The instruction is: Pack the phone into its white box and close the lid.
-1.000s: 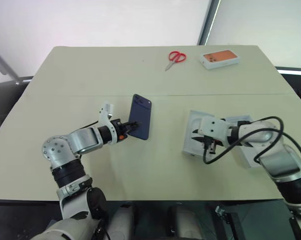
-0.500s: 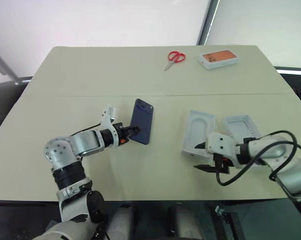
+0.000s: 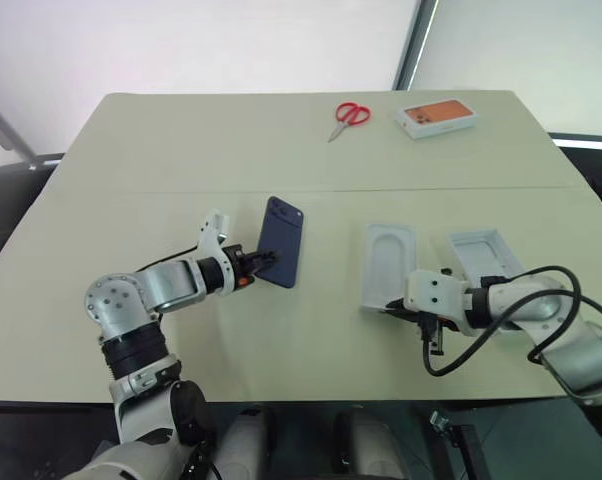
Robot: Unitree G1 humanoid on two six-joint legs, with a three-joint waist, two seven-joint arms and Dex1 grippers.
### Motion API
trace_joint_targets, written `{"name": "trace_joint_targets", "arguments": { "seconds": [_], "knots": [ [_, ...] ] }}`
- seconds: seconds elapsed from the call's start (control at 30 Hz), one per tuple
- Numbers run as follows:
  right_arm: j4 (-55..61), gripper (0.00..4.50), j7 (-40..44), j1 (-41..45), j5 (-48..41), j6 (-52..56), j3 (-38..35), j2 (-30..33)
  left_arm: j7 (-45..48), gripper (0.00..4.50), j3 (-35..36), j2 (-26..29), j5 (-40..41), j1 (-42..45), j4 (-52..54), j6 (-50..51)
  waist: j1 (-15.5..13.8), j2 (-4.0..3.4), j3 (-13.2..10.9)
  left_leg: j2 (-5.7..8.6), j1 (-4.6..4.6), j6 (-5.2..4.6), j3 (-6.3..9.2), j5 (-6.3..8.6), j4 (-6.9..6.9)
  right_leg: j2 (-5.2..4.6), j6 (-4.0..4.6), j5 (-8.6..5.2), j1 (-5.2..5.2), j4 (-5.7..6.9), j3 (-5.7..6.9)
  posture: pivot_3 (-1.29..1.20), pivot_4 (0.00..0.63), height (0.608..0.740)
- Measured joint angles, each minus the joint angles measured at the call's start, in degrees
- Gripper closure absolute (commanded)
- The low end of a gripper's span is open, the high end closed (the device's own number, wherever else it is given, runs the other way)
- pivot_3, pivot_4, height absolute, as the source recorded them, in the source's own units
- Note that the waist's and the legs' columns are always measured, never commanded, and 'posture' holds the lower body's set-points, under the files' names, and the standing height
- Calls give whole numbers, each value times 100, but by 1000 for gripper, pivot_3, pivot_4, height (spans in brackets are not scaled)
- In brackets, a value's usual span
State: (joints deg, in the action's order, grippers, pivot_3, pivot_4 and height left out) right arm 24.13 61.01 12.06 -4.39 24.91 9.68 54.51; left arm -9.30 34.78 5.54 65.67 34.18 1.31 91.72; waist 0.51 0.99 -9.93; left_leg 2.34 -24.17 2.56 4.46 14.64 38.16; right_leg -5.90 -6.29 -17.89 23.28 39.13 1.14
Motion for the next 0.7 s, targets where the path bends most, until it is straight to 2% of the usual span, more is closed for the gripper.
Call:
{"name": "trace_joint_targets", "arguments": {
  "seconds": [0.4, 0.5, 0.6, 0.7],
  "knots": [
    [-89, 4452, 34, 579, 286, -148, 657, -412, -51, 4500, 82, 4, 225, 53, 0, -101, -7, 0, 0, 0, 0, 0, 1, 0, 2, -1, 0, 0, 0, 0, 0, 0, 150, 697],
    [-89, 3505, 24, 656, 284, -9, 683, -511, -154, 4500, 102, 3, 358, 53, 1, -112, -8, 0, 0, 0, 0, 0, 2, 0, 2, -1, 0, 0, 0, 0, 0, 0, 150, 697],
    [-68, 2039, 19, 659, 151, 96, 677, -618, -320, 4500, 98, -4, 554, 58, 2, -123, -8, 0, 0, 0, 0, 0, 1, 0, 3, -1, 0, 0, 0, 0, 0, 0, 150, 697],
    [-40, 2039, 9, 658, -65, 182, 462, -626, -592, 4500, 87, -88, 896, 123, 1, -254, -21, 0, 0, 1, -1, 0, 2, 0, 3, -3, 0, 0, 0, 0, 0, 0, 150, 697]
  ]
}}
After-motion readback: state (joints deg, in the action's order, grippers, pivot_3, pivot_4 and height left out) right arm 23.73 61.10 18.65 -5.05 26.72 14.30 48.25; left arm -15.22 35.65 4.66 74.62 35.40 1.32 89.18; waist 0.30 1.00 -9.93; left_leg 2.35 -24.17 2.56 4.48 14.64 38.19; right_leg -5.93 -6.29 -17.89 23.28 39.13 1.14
